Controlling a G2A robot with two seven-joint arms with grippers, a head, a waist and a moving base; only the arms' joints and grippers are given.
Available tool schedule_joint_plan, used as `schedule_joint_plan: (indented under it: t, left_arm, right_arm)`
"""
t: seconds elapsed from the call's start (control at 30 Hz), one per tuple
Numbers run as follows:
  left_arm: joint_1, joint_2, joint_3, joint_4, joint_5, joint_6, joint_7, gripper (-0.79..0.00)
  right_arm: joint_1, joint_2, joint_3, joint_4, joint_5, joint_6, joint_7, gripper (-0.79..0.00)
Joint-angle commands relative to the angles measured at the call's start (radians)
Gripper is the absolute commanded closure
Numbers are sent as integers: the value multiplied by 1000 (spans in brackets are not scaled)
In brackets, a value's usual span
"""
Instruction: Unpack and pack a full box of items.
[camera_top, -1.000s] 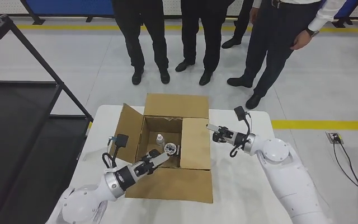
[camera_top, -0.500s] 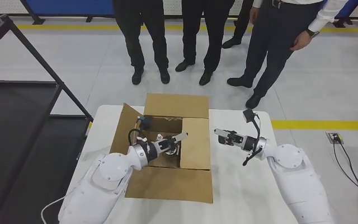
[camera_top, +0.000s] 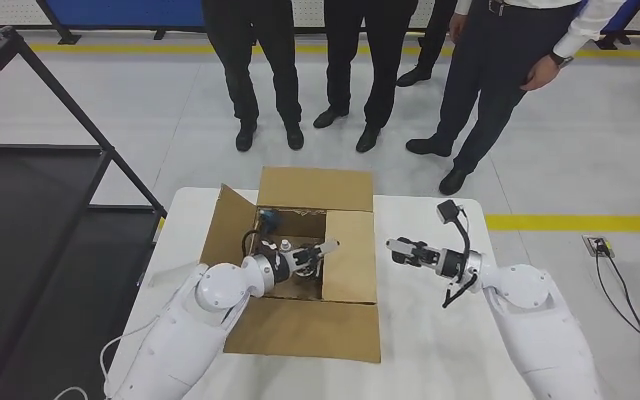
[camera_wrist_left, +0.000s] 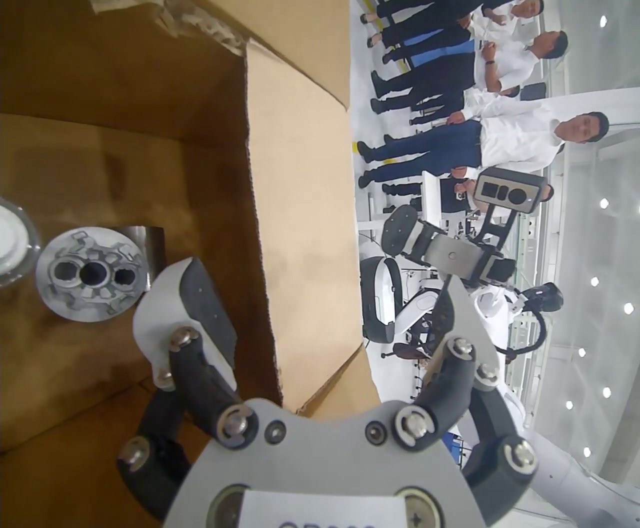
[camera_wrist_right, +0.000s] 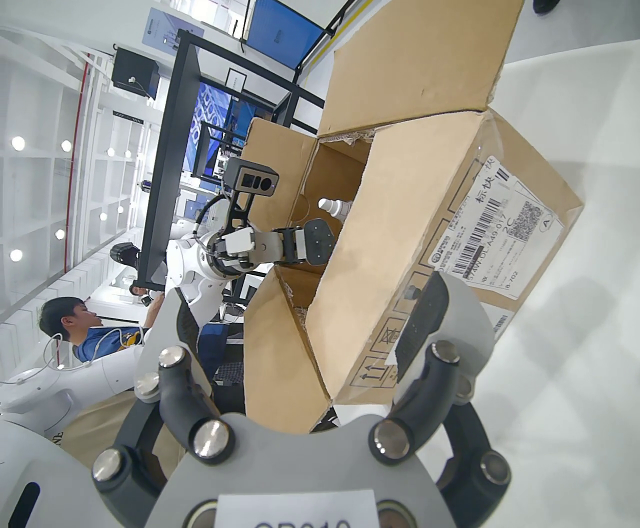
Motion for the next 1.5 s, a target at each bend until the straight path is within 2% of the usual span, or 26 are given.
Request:
schedule_joint_plan:
  t: [0.0, 0.23, 0.47, 0.63, 0.9, 1.13, 1.37, 1.47]
  left_arm:
    - [-7, -6, 13, 19, -6, -11, 1, -785]
    - [-28, -29, 57, 70, -33, -61, 12, -785]
    - [-32, -35, 33, 64, -103, -96, -20, -785]
    - [-11, -28, 0, -1, -102, -105, -28, -785]
    - [48, -21, -32, -162, -93, -96, -4, -785]
    - [43, -46, 32, -186, -103, -111, 78, -785]
    - [19, -84, 135, -153, -91, -181, 150, -785]
    - [11, -97, 165, -132, -72, -194, 169, -785]
  right_arm:
    - [-8, 3, 5, -7, 8, -10, -2, -785]
    - [-45, 16, 24, -44, 28, -27, -10, -785]
    - [-80, 26, 35, -92, 18, -12, -39, -785]
    - [-103, 34, 43, -126, 16, -8, -54, -785]
    - [-149, 49, 80, -185, 14, -16, -84, -785]
    - [-260, 70, 174, -270, 39, -52, -118, -785]
    - [-392, 89, 264, -344, 109, -104, -100, -785]
    - [-416, 93, 281, -350, 119, -93, -100, -785]
